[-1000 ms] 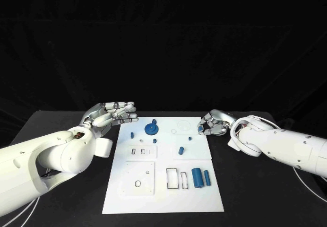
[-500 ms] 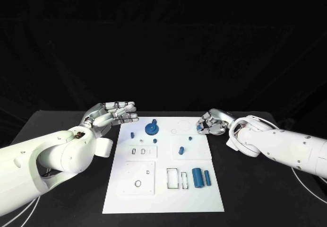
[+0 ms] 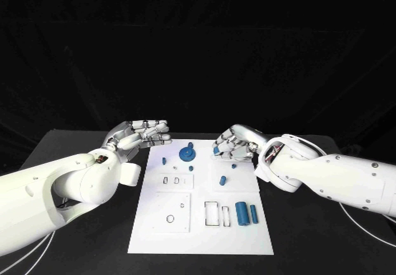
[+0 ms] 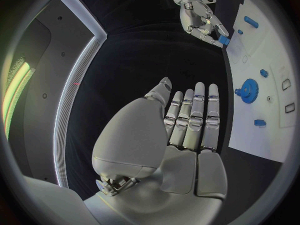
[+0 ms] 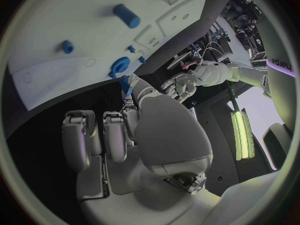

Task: Assemble the parts on the task board

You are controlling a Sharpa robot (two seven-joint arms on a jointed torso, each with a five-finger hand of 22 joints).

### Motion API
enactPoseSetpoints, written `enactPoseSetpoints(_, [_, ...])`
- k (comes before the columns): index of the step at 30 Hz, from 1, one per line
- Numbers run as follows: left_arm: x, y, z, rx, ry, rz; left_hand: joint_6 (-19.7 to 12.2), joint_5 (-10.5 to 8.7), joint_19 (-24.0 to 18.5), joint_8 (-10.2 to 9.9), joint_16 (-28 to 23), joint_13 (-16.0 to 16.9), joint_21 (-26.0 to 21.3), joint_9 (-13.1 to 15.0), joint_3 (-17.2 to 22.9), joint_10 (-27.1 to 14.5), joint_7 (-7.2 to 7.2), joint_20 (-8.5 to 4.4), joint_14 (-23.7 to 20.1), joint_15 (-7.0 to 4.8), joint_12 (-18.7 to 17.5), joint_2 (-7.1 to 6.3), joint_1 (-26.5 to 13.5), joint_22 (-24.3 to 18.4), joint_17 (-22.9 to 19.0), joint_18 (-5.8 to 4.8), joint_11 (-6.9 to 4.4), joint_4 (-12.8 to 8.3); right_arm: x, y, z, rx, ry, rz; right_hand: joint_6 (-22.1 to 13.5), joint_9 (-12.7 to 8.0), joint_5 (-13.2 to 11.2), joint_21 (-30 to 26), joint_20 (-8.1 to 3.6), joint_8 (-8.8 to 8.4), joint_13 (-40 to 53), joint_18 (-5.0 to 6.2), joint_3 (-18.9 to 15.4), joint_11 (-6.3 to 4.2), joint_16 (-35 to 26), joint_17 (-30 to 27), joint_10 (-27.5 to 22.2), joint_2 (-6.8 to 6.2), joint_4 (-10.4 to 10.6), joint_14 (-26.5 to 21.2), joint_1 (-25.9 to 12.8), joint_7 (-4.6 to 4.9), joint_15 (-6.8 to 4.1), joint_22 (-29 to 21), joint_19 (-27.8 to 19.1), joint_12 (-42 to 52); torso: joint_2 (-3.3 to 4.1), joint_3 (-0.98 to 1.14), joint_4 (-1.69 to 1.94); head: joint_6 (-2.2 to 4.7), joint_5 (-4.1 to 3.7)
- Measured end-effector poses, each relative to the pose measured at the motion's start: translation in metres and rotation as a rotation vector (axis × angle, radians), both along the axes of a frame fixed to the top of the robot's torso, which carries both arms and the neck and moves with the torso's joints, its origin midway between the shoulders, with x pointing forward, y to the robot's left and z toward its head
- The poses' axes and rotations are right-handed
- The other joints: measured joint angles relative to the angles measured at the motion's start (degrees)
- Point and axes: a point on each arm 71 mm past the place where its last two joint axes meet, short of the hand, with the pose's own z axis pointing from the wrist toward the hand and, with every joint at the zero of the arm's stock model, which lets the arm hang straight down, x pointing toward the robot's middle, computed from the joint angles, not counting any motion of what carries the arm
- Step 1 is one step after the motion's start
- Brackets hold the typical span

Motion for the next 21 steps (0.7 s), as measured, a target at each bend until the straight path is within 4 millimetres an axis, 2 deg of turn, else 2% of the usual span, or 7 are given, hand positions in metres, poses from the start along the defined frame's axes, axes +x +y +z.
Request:
enactPoseSetpoints(5, [0.002, 0.0, -0.001, 0.002, 0.001, 0.004, 0.0, 0.0, 0.0, 0.0, 0.0, 0.0, 0.0, 0.0, 0.0, 0.0, 0.0, 0.0, 0.0, 0.0, 0.0, 0.0, 0.0, 0.0, 0.0, 0.0, 0.0, 0.0, -0.014, 0.041, -0.002, -0.018, -0.004, 0.067, -0.2, 0.0, 0.0, 0.2, 0.0, 0.0, -0.1, 0.0, 0.0, 0.0, 0.0, 0.0, 0.0, -0.1, 0.0, 0.0, -0.7, 0.02, 0.0, 0.0, 0.0, 0.0, -0.27, -0.07, 0.1, -0.41, 0.75])
enactPoseSetpoints(10, [0.004, 0.001, -0.002, 0.003, 0.001, 0.008, 0.0, 0.0, 0.0, 0.0, 0.0, 0.0, 0.0, 0.0, 0.0, 0.0, 0.0, 0.0, 0.0, 0.0, 0.0, 0.0, 0.0, 0.0, 0.0, 0.0, 0.0, 0.0, -0.023, 0.071, -0.013, -0.049, -0.004, 0.104, -0.4, 0.0, 0.0, 0.2, 0.0, 0.0, -0.3, 0.0, 0.4, 0.0, 0.0, 0.0, 0.0, -0.17, 0.1, 0.0, -0.8, 0.13, 0.0, 0.0, 0.0, 0.0, -0.58, -0.16, 0.14, -0.82, 1.29])
enactPoseSetpoints(13, [0.005, -0.001, -0.002, 0.002, 0.001, 0.006, 0.0, 0.0, 0.0, 0.0, 0.0, 0.0, 0.0, 0.0, 0.0, 0.0, 0.0, 0.0, 0.0, 0.0, 0.0, 0.0, 0.0, 0.0, 0.0, 0.0, 0.0, 0.0, -0.027, 0.084, -0.023, -0.072, 0.0, 0.113, -0.5, 0.0, 0.5, 0.2, 0.0, 0.0, -0.3, 0.0, 0.5, 0.0, 0.0, 0.0, 0.0, -0.48, 0.2, 0.0, -1.1, 0.11, 0.0, 0.0, 0.0, -0.2, -0.72, -0.24, 0.14, -1.04, 1.62])
enactPoseSetpoints(17, [0.005, -0.001, -0.002, 0.002, 0.001, 0.006, 0.0, 0.0, 0.0, 0.0, 0.0, 0.0, 0.0, 0.0, 0.0, 0.0, 0.0, 0.0, 0.0, 0.0, 0.0, 0.0, 0.0, 0.0, 0.0, 0.0, 0.0, 0.0, -0.029, 0.097, -0.035, -0.098, 0.002, 0.117, -0.6, 0.0, 0.6, 0.2, 0.01, 0.01, -0.3, 0.0, 0.9, 0.0, 0.0, 0.0, 0.0, -0.85, 0.6, 0.0, -1.4, 0.15, 0.0, 0.0, 0.0, -0.5, -0.77, -0.24, 0.14, -1.21, 2.58])
enactPoseSetpoints(21, [0.005, -0.002, -0.002, 0.001, 0.001, 0.004, 0.0, 0.0, 0.0, 0.0, 0.0, 0.0, 0.0, 0.0, 0.0, 0.0, 0.0, 0.0, 0.0, 0.0, 0.0, 0.0, 0.0, 0.0, 0.0, 0.0, 0.0, 0.0, -0.031, 0.106, -0.045, -0.119, 0.006, 0.118, -0.6, 0.0, 0.6, 0.2, 0.01, 0.01, -0.2, 0.0, 1.1, 0.0, 0.0, 0.0, 0.0, -1.15, 0.8, 0.0, -1.7, 0.21, 0.0, 0.0, 0.0, -0.7, -0.79, -0.28, 0.17, -1.35, 2.96])
